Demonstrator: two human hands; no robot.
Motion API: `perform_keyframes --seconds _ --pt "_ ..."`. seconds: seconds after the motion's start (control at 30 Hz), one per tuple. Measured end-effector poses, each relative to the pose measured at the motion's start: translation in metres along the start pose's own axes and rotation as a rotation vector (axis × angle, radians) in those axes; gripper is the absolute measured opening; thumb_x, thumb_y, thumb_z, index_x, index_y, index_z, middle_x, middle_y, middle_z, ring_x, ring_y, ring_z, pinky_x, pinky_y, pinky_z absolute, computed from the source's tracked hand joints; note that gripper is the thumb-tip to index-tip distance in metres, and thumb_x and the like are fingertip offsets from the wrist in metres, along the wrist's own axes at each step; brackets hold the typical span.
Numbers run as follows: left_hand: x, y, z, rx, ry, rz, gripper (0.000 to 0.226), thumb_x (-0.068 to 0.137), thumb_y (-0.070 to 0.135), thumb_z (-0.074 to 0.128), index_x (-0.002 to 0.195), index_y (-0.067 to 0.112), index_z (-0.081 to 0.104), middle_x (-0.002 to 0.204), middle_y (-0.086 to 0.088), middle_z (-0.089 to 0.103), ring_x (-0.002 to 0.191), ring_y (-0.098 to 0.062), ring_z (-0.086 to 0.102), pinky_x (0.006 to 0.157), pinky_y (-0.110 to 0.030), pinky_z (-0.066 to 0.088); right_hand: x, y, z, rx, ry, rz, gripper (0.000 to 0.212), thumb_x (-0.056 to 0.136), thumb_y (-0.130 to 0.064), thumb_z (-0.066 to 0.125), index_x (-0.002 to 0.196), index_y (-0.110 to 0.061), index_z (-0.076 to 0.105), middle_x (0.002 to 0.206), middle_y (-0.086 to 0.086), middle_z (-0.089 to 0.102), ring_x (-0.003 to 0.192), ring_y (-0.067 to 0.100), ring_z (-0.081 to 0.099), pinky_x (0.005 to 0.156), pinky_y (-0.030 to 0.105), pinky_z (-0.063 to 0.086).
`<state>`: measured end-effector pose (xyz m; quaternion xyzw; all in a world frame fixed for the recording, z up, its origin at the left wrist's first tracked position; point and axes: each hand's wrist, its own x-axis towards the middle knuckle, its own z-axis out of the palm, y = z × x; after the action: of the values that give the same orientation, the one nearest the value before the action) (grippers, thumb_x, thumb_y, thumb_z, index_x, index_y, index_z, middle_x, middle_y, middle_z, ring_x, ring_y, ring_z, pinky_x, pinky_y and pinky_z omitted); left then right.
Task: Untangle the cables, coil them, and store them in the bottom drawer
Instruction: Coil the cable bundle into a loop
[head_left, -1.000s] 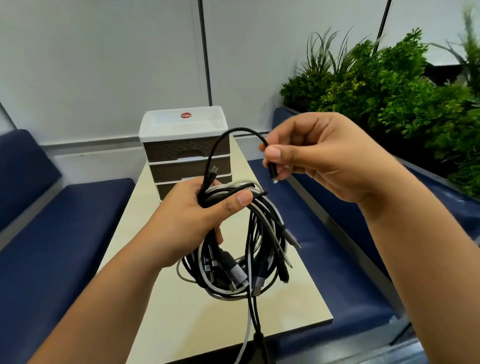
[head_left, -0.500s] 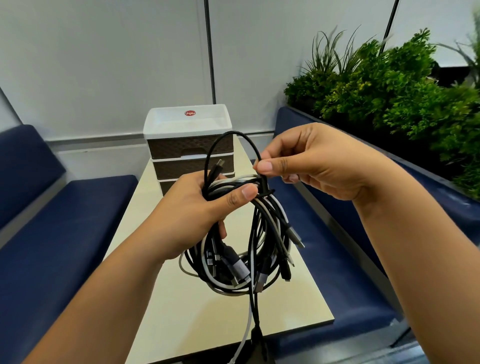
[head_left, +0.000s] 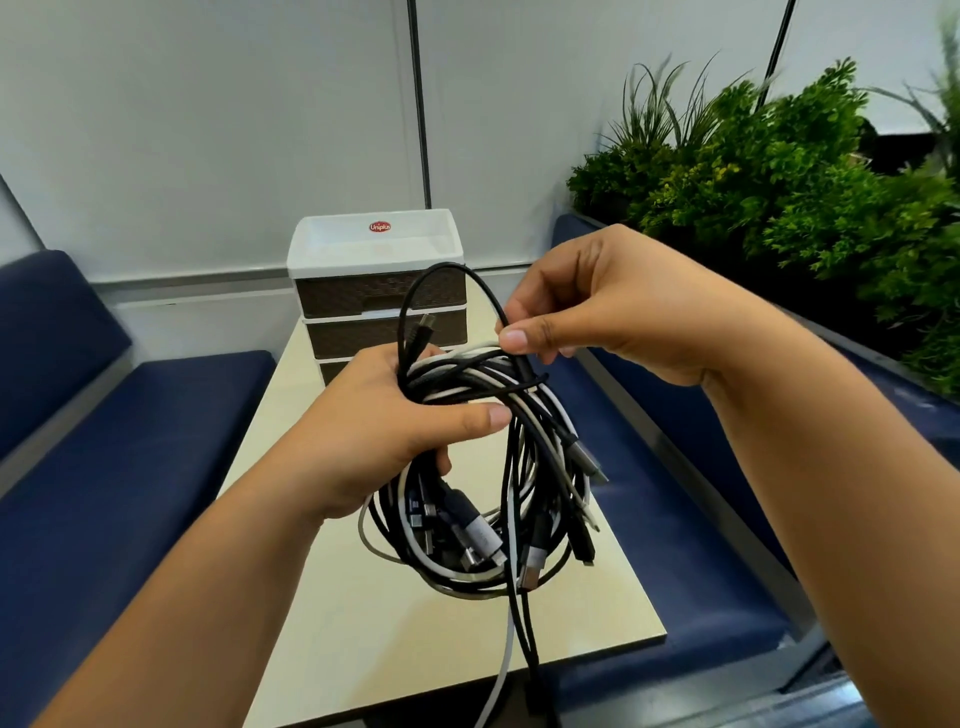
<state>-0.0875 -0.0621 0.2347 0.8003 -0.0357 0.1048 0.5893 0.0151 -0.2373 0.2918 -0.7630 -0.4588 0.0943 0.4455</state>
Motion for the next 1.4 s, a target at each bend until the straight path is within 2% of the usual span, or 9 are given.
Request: perform_keyframes --seconds 0.27,0.4,0.53,0.67,0.8,0.9,1.0,1.23,1.4 --pt "0.0 -0.009 0.004 -0.001 0.023 0.011 0.012 0.069 0.034 0.078 0.067 0.027 0.068 0.056 -0.001 0.05 0.047 -0.021 0.055 0.049 -0.03 0.045 -0.007 -0.002 -0.005 -0.016 -0.086 -0.008 0.022 0.073 -0.024 0.078 0.084 -0.006 0.074 0.073 0.012 0.069 0.067 0.016 0.058 0.066 0.034 0.045" --pt "0.0 -0.012 0.006 -0.01 0.044 -0.006 0.02 0.07 0.037 0.077 0.064 0.023 0.065 0.06 -0.007 0.046 0.048 -0.023 0.055 0.049 -0.032 0.045 -0.012 0.0 -0.006 -0.243 -0.117 0.021 0.008 0.084 -0.024 0.074 0.088 -0.017 0.076 0.081 0.004 0.073 0.075 0.019 0.066 0.074 0.038 0.054" --pt "0.0 -0.009 0.007 -0.016 0.062 0.006 0.014 0.071 0.036 0.076 0.065 0.026 0.069 0.058 -0.005 0.047 0.046 -0.022 0.054 0.048 -0.032 0.044 -0.016 -0.002 -0.001 -0.329 -0.013 -0.018 0.01 0.087 -0.035 0.069 0.089 -0.027 0.075 0.074 -0.014 0.071 0.069 0.007 0.065 0.066 0.024 0.052" --pt "0.003 -0.007 0.008 0.023 0.071 0.016 0.022 0.07 0.037 0.081 0.06 0.026 0.065 0.056 -0.005 0.048 0.047 -0.023 0.056 0.05 -0.035 0.046 -0.01 -0.003 0.009 -0.159 0.188 -0.068 0.013 0.083 -0.032 0.076 0.091 -0.022 0.075 0.079 -0.006 0.073 0.068 0.012 0.065 0.069 0.031 0.057" --pt "0.004 -0.007 0.007 0.005 0.099 0.028 0.019 0.07 0.031 0.083 0.061 0.028 0.067 0.053 0.001 0.051 0.045 -0.022 0.054 0.048 -0.031 0.045 -0.012 0.003 0.007 -0.29 0.129 -0.042 0.008 0.082 -0.029 0.076 0.085 -0.021 0.075 0.072 -0.005 0.071 0.065 0.014 0.061 0.065 0.033 0.05" --pt "0.004 -0.007 0.007 0.015 0.106 0.031 0.013 0.073 0.025 0.079 0.066 0.032 0.071 0.049 0.006 0.056 0.044 -0.018 0.052 0.046 -0.026 0.043 -0.017 0.006 0.0 -0.286 0.051 0.003 0.012 0.08 -0.035 0.077 0.081 -0.023 0.075 0.065 -0.009 0.068 0.056 0.007 0.052 0.055 0.02 0.042" --pt "0.006 -0.007 0.01 0.024 0.099 0.017 0.009 0.072 0.028 0.079 0.074 0.025 0.071 0.05 0.004 0.055 0.045 -0.019 0.054 0.047 -0.028 0.044 -0.013 0.002 0.003 -0.243 0.142 -0.08 0.016 0.079 -0.038 0.077 0.085 -0.024 0.075 0.067 -0.013 0.066 0.055 -0.002 0.05 0.054 0.011 0.038" --pt "0.01 -0.01 0.008 0.031 0.133 0.01 0.013 0.069 0.031 0.083 0.066 0.029 0.07 0.049 0.002 0.054 0.044 -0.019 0.054 0.046 -0.027 0.044 -0.015 0.007 0.005 -0.346 0.107 -0.072 0.003 0.082 -0.031 0.075 0.082 -0.028 0.075 0.076 -0.009 0.063 0.072 0.021 0.059 0.064 0.037 0.048" --pt "0.014 -0.017 0.001 -0.044 0.241 -0.007 0.026 0.07 0.033 0.083 0.061 0.02 0.062 0.051 0.0 0.053 0.044 -0.02 0.054 0.046 -0.028 0.043 -0.042 0.041 0.021 -0.13 0.477 -0.025 0.006 0.09 -0.022 0.067 0.087 -0.024 0.072 0.07 -0.008 0.067 0.061 0.008 0.062 0.061 0.021 0.05"
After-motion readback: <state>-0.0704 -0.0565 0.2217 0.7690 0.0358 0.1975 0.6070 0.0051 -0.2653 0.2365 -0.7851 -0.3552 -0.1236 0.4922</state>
